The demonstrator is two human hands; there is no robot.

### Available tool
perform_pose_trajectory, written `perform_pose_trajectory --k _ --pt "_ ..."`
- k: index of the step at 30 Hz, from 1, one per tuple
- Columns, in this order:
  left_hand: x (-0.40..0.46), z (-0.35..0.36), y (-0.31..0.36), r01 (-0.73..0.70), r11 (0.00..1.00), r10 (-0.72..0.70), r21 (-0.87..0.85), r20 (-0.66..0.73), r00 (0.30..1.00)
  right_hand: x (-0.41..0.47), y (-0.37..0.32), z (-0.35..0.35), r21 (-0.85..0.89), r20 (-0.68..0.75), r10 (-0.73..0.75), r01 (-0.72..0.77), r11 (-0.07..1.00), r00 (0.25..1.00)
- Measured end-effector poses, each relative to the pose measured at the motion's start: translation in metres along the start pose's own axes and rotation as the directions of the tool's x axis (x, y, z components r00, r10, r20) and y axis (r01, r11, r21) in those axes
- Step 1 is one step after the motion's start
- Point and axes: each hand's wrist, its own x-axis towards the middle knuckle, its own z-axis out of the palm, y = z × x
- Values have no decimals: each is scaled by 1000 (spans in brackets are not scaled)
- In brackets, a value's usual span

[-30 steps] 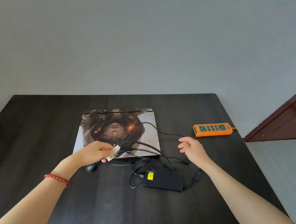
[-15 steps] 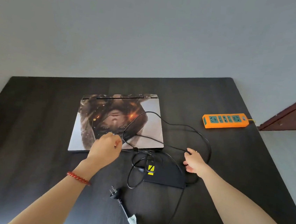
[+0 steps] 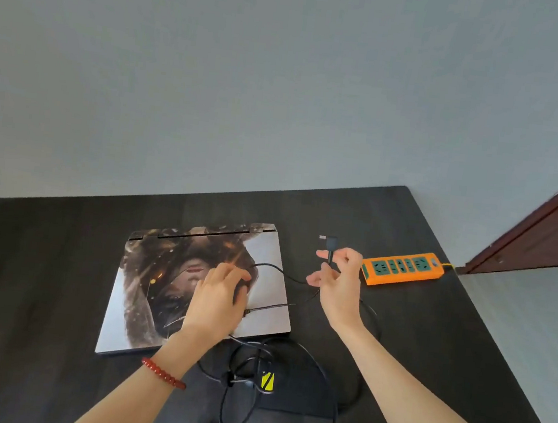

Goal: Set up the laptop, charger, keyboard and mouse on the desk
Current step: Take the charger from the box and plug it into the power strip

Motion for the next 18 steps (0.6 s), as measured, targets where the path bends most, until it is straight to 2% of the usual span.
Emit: perform_pose_trajectory --k 4,8,11,13,18 --pt "40 -24 4 -48 999 48 7 -69 996 40 -51 17 -127 86 -163 173 977 983" --pt "81 -47 -15 -15 997 23 75 -106 994 86 -81 48 -294 284 -239 322 900 928" --pt "106 -51 -47 74 985 -68 155 -44 997 117 -76 72 -489 399 -224 413 768 889" --pt "119 -42 -75 143 966 -156 215 46 987 131 -63 86 -584 459 -180 448 677 870" --pt "154 7 -137 230 911 -321 343 237 917 159 -15 119 -692 499 -132 485 535 857"
